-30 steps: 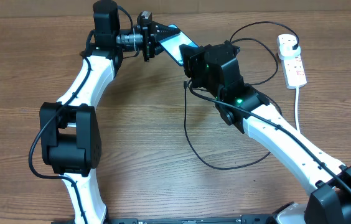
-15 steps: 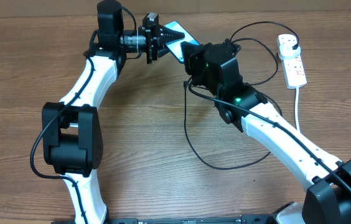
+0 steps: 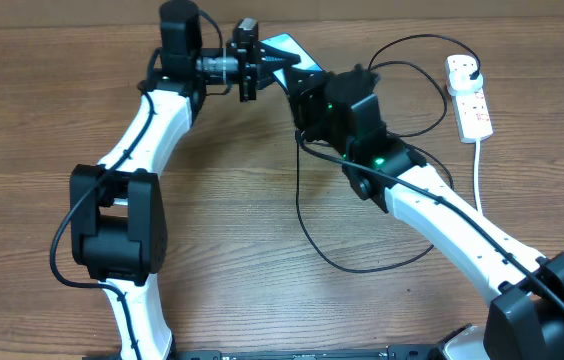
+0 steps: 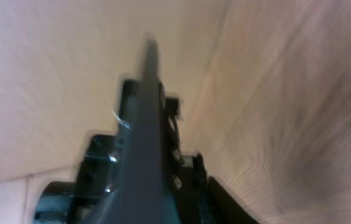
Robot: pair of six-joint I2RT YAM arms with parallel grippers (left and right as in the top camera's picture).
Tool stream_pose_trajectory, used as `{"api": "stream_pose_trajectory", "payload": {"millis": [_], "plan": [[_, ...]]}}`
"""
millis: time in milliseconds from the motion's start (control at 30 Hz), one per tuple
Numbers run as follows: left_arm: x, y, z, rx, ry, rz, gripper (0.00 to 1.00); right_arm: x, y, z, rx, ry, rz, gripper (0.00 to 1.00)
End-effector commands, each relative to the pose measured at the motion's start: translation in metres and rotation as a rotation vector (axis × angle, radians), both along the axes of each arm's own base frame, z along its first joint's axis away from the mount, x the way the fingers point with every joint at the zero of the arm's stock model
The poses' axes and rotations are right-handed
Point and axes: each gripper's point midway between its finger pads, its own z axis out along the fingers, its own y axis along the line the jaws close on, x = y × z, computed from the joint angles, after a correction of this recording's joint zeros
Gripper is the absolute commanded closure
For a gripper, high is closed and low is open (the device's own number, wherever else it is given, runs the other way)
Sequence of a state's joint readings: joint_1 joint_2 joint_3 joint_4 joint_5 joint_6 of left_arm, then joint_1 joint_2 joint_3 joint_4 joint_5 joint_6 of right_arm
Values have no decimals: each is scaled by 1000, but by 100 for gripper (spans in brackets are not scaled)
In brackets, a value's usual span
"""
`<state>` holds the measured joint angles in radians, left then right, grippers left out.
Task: Plug charger to phone and switch on socket
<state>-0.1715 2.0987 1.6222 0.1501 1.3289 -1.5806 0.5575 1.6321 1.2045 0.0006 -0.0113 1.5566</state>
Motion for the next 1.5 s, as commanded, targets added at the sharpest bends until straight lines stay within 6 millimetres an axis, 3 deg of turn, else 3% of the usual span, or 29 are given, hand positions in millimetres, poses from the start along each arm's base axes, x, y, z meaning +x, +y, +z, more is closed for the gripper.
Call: {"api": "stream_pose_trajectory", "payload": {"millis": [0,300,433,633,833,933,1067,1267,1467], "plan": [[-8,-8,22,-11,-111,-35,96,-9,13,-13,-56,-11,94,39],[9,39,20,2,-247,22,96,4,-14,-1,-288,-193,156,0],[11,65,14,10,-298,33,96,-3,-27,5,-440,-276,247,0],[12,96,-5,46,-298,79,96,-32,-49,-11,-655,-208,446,0],[9,93,-8,46,-263,70,96,-51,-62,-12,-829,-101,606,0],[7,89,-8,46,-262,63,96,-50,-63,-16,-878,-58,669,0],[10,95,-9,50,-262,78,96,-45,-55,-45,-895,7,774,0],[21,134,-9,61,-264,158,96,-28,-44,-93,-894,62,824,0],[25,166,-9,61,-245,214,95,-2,-42,-109,-924,42,751,9]]}}
